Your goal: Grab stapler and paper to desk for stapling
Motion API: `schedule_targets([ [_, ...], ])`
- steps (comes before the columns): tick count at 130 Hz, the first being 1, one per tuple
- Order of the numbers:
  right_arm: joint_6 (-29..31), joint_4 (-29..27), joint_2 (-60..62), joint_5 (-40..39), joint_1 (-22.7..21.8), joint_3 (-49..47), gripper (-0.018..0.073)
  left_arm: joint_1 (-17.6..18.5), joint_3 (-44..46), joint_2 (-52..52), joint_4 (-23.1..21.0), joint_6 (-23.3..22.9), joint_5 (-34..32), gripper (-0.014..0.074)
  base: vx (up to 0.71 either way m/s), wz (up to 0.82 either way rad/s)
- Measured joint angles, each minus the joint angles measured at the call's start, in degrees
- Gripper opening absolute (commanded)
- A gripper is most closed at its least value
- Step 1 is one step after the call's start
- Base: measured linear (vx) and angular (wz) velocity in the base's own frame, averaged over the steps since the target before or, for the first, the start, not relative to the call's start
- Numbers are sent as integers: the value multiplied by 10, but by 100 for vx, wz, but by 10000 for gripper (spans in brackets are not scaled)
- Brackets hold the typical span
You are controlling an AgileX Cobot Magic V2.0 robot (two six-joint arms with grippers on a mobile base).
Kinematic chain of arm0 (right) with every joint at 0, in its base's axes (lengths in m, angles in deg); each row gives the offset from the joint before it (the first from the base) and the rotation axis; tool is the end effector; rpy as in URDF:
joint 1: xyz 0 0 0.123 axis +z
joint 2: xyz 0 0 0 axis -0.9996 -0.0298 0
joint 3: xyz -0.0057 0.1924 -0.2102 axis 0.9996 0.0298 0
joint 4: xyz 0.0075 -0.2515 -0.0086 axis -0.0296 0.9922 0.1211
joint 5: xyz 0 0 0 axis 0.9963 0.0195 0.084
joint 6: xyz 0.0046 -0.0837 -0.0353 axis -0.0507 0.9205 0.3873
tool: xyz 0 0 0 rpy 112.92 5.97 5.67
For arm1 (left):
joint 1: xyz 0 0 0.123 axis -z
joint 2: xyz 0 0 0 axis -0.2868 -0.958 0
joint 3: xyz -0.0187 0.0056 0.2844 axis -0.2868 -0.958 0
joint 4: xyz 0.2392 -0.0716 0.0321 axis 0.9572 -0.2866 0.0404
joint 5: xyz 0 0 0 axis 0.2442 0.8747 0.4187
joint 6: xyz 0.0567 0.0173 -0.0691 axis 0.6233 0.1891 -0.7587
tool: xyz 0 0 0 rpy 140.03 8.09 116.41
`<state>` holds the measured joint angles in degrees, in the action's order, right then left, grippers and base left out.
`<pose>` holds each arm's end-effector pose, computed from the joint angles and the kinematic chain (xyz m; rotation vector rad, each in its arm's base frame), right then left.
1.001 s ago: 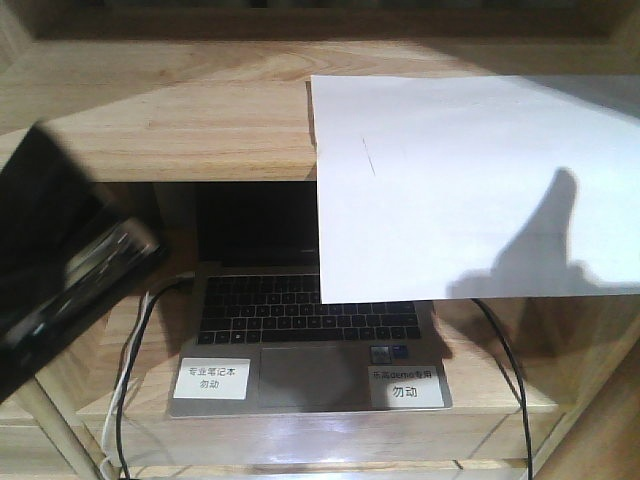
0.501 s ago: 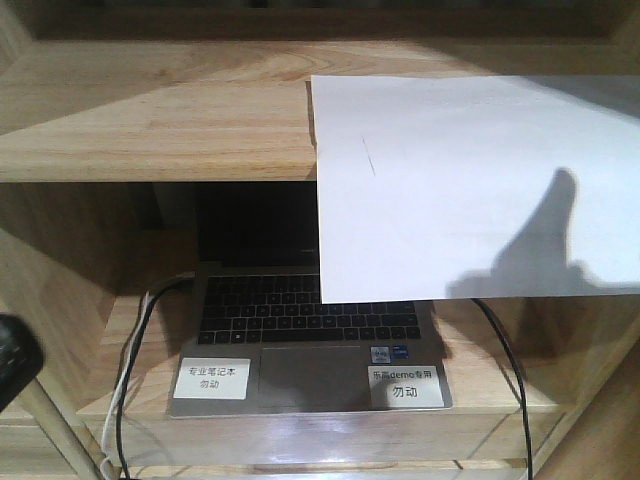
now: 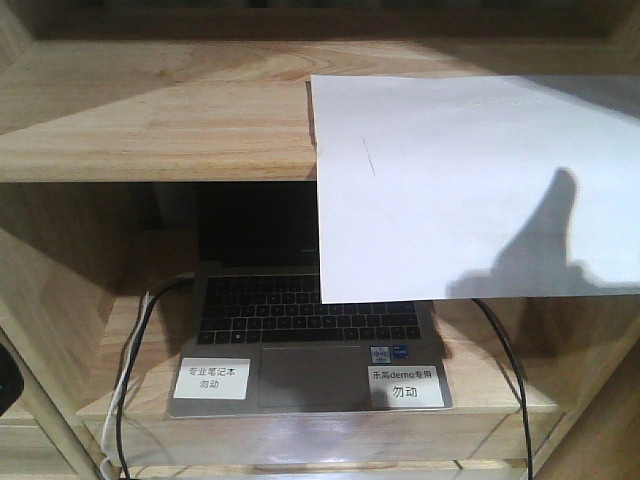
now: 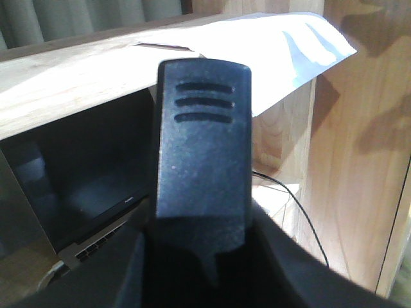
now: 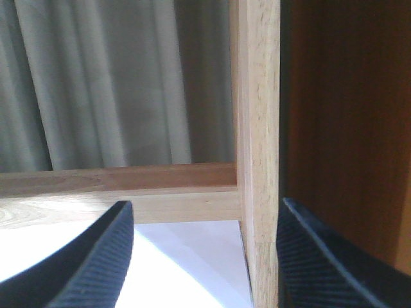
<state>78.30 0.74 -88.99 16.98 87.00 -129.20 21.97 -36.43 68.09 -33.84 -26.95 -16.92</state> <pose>0.0751 0.0019 0.4683 0.0340 1.5629 0.0601 0.0051 -0.0164 0.3568 0.7043 1.5900 -0.5399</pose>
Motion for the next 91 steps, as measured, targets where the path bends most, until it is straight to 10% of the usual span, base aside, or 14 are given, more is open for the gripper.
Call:
schedule_targets([
  [91,0,0,0,0,0,0,452,0,0,0,0,0,0,-6,0,0],
])
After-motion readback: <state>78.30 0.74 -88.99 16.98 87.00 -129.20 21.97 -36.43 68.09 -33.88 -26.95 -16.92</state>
